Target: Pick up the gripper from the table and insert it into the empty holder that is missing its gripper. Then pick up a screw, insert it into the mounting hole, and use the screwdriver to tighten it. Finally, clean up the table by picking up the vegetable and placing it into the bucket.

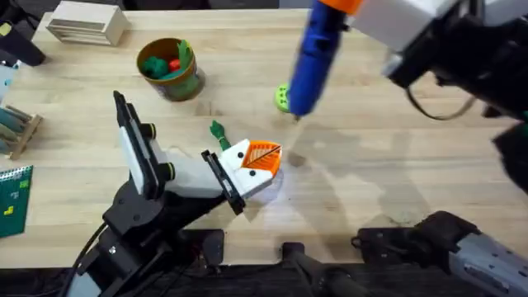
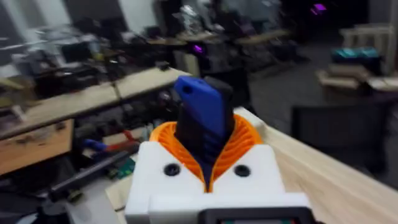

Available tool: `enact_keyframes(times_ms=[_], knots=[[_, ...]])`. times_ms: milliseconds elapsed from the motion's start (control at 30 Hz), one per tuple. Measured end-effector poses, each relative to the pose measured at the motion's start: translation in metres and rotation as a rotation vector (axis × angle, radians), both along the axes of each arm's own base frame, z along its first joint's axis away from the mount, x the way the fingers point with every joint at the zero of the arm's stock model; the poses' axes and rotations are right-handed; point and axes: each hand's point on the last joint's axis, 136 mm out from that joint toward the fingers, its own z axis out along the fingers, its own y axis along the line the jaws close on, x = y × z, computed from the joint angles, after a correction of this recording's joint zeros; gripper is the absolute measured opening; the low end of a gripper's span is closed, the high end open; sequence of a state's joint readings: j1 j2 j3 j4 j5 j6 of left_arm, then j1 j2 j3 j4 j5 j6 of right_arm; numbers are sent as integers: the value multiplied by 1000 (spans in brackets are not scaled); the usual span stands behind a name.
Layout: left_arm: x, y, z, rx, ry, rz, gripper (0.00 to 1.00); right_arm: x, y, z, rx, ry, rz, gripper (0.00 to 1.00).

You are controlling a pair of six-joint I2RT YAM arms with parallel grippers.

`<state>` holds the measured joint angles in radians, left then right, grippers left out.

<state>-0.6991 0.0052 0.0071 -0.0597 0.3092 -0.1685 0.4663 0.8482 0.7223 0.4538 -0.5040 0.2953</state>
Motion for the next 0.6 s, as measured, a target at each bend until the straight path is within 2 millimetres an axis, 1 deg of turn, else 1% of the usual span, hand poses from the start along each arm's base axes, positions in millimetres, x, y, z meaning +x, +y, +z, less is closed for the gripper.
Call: enact_keyframes(times_ms=[67,167,267,300,367,600], knots=[[0,0,0,1,-2,0,4,-8,18,9,30,-56,63,33],[0,0,0,2,-3,0,4,-15,43,11,52,-93,145,33],[0,0,0,4,-6,0,4,-19,68,-2,46,-78,211,33],[0,0,0,6,-9,-1,4,-22,89,-17,29,-50,261,33],[0,0,0,7,-10,-1,4,-24,98,-25,18,-33,286,33],[0,0,0,11,-17,-1,4,-25,98,-23,24,-43,287,33]])
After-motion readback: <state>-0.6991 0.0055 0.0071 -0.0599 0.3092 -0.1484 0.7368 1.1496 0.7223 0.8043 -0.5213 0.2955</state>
